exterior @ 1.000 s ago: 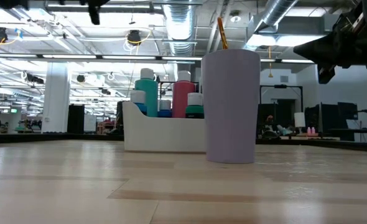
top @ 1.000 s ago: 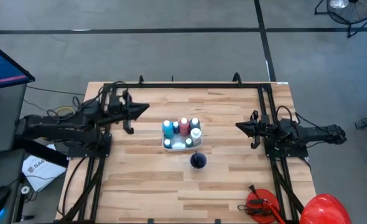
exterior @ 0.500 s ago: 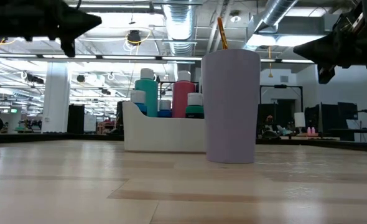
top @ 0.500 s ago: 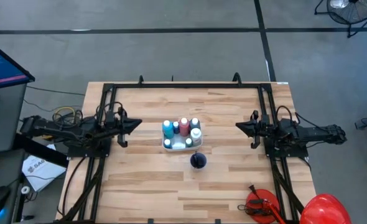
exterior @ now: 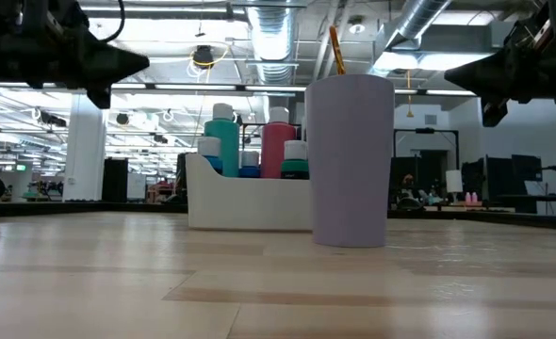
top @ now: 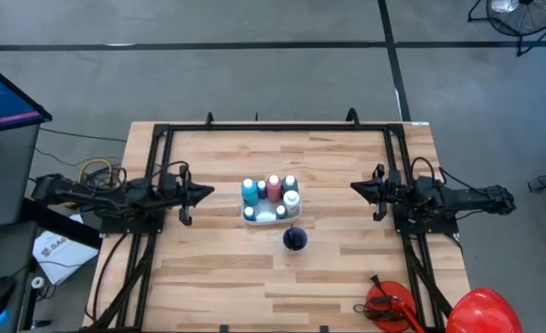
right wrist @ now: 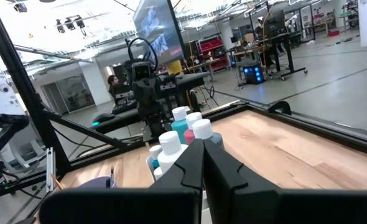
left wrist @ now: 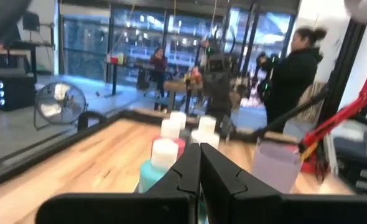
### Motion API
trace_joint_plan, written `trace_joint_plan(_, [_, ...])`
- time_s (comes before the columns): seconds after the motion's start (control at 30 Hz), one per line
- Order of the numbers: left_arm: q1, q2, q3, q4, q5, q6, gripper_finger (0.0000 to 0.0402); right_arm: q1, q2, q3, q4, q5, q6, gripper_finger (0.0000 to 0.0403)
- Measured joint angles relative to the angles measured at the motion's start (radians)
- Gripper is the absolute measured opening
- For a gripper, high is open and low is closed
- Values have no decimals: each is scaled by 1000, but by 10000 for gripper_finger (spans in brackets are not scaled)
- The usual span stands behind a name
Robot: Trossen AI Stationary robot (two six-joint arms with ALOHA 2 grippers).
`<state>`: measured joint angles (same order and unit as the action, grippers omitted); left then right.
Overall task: Pick & Place Paint Supplies
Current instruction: Return to Home Position
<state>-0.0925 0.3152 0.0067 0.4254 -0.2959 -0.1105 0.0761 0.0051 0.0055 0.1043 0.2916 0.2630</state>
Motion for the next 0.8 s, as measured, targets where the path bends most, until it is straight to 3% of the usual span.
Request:
trace_joint_plan(0.37, [0, 21, 0, -60, -25, 0, 1, 0, 0, 0, 0, 0, 0, 0])
trace_joint_plan(0.53, [0, -21, 0, -60, -86, 6, 1, 0, 0, 0, 0, 0, 0, 0])
trace_joint_plan(0.8, [0, -140, 0, -77, -82, 106, 1, 0, 0, 0, 0, -1, 0, 0])
